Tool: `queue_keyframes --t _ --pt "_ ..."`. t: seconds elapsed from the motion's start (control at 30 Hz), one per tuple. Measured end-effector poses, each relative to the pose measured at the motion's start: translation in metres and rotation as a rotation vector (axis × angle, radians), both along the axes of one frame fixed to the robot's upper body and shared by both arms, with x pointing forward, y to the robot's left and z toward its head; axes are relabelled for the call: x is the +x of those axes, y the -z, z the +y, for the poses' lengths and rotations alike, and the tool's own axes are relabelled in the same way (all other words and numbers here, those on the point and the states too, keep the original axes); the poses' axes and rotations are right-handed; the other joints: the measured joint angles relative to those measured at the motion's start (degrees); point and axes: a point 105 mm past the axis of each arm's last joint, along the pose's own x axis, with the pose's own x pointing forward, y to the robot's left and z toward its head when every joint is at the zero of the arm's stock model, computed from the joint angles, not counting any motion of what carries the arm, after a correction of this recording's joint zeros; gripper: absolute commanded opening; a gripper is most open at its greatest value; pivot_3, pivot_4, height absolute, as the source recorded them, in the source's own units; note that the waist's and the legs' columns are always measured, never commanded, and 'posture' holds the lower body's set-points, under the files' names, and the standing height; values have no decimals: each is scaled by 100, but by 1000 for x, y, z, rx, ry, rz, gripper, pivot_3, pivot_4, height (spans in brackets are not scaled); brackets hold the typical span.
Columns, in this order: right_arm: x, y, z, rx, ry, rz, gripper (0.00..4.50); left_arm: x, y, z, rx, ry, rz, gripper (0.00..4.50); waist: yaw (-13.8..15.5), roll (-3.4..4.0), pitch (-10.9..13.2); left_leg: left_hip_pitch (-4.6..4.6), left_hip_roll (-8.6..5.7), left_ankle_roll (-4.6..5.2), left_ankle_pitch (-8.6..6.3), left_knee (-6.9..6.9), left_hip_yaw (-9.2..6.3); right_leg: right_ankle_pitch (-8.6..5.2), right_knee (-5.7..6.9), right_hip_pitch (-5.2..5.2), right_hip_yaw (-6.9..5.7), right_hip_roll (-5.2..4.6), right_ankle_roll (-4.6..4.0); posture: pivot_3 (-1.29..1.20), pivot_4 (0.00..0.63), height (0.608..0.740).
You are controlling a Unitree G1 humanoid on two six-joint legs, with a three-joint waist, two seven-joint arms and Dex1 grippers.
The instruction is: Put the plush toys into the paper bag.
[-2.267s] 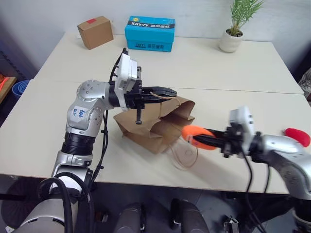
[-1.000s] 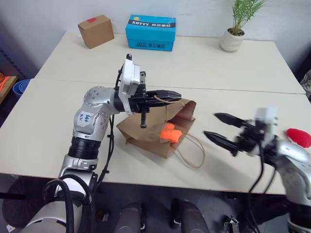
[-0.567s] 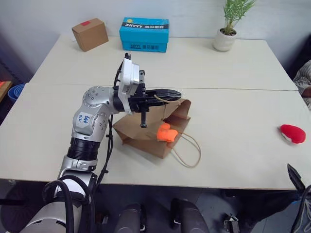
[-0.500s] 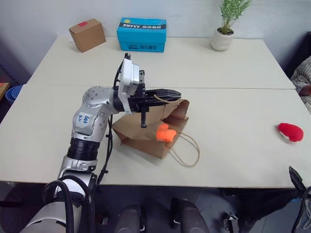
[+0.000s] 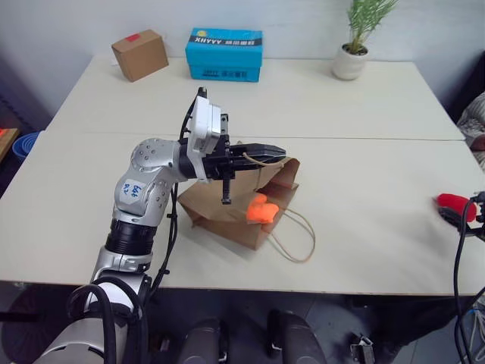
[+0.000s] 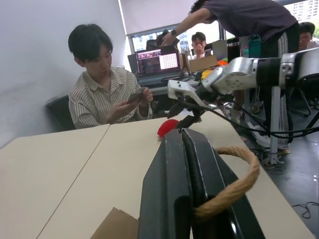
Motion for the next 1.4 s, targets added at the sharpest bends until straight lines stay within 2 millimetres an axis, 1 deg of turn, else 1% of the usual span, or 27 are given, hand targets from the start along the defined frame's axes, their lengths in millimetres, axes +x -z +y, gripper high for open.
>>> queue_keyframes --t 0.1,0.27,0.33,0.37,0.43,0.5,0.57,0.6,0.63,0.67,0.73,0.8,0.83,0.9,0.97,1.0,1.07,1.17,1.3,1.33,1.4 --pt "9 6 -5 -20 8 27 2450 -1 1 -1 -1 1 1 0 -8 1 0 -5 -1 -1 0 -2 0 0 -3 0 -8 4 0 0 150 740" --pt "16 4 -4 -47 -34 23 830 -2 0 -1 2 3 -4 0 -20 -1 0 2 -1 -1 0 3 3 4 -4 8 -11 3 7 0 150 740" --pt "17 1 2 -35 -87 13 401 -2 0 1 2 2 -5 0 -19 0 0 3 0 -2 0 3 4 4 -3 7 -9 3 7 0 150 740" --pt "18 -1 10 -8 -143 9 306 -2 -1 2 -1 5 -2 0 -23 0 0 2 2 -4 -1 3 5 4 -3 5 -8 3 7 0 150 740" --pt "18 -10 43 70 -330 -1 303 -3 -2 3 -5 23 12 0 -29 3 1 3 14 -13 -3 2 7 4 -3 2 -8 3 7 0 150 740" --pt "12 -22 85 151 -531 -3 303 -5 -3 6 -6 43 31 0 -18 6 1 2 22 -23 -4 2 1 2 0 -2 -9 5 4 0 150 740" --pt "0 -40 141 222 -732 3 303 -6 -5 9 -11 59 51 0 -4 8 1 0 24 -28 -3 3 -10 -1 6 -3 -10 3 -2 0 150 740" --pt "-5 -47 164 247 -807 1 303 -7 -5 9 -13 67 61 0 -6 8 1 0 25 -30 -4 5 -13 -1 6 -1 -8 2 -2 0 150 740" --pt "-11 -56 192 262 -892 -14 303 -8 -5 9 -20 86 86 0 1 7 1 0 25 -31 -4 7 -20 -1 5 3 -9 -1 -3 0 150 740" --pt "-16 -61 217 289 -957 -35 303 -10 -7 8 -37 111 126 0 6 -1 -1 0 25 -32 -5 9 -28 -2 2 8 -11 -2 -3 0 150 740" --pt "-23 -60 249 352 -1018 -48 303 -13 -12 8 -60 151 186 0 19 -10 1 -7 21 -33 -6 12 -34 -2 1 8 -14 -6 -4 0 150 740" --pt "-20 -54 274 411 -1024 -44 303 -14 -17 12 -57 163 198 0 49 -10 1 -14 13 -31 -7 14 -36 -2 -1 2 -15 -9 -4 0 150 740" --pt "-18 -53 290 439 -1040 -62 303 -14 -18 14 -45 162 194 0 40 -10 1 -15 13 -31 -8 14 -34 -2 -1 0 -15 -8 -4 0 150 740" --pt "-13 -51 334 519 -1090 -101 303 -17 -20 11 -21 186 188 0 5 -10 0 -17 13 -34 -7 10 -30 -5 6 -9 -16 0 -10 0 150 740" --pt "-12 -39 356 499 -1102 -78 303 -20 -20 6 -8 211 195 0 28 -9 0 -24 10 -34 -7 10 -35 -8 8 -14 -24 11 -15 0 150 740" --pt "-10 -32 360 461 -1092 -68 303 -20 -20 6 -6 212 200 0 41 -9 0 -27 5 -33 -7 10 -33 -8 6 -15 -24 15 -14 0 150 740" --pt "-2 -24 360 411 -1051 -80 303 -20 -19 7 -2 213 206 0 45 -10 0 -32 -2 -25 -6 11 -30 -6 4 -16 -24 13 -11 0 150 740" --pt "4 -29 359 401 -1022 -138 303 -20 -18 7 6 218 206 0 43 -10 0 -32 -3 -22 -5 11 -31 -5 3 -16 -24 12 -9 0 150 740" --pt "5 -27 337 316 -1008 -131 303 -21 -13 12 22 212 220 0 25 -10 0 -32 -2 -21 -6 11 -30 -5 2 -15 -23 12 -9 0 150 740" --pt "6 -26 335 301 -1005 -130 303 -21 -11 13 27 215 229 0 5 -10 0 -31 -1 -21 -6 10 -30 -5 3 -16 -23 13 -9 0 150 740" --pt "10 -27 338 302 -1007 -137 303 -22 -10 12 34 223 233 0 -20 -11 0 -31 5 -23 -5 10 -29 -5 4 -16 -24 18 -9 0 150 740"
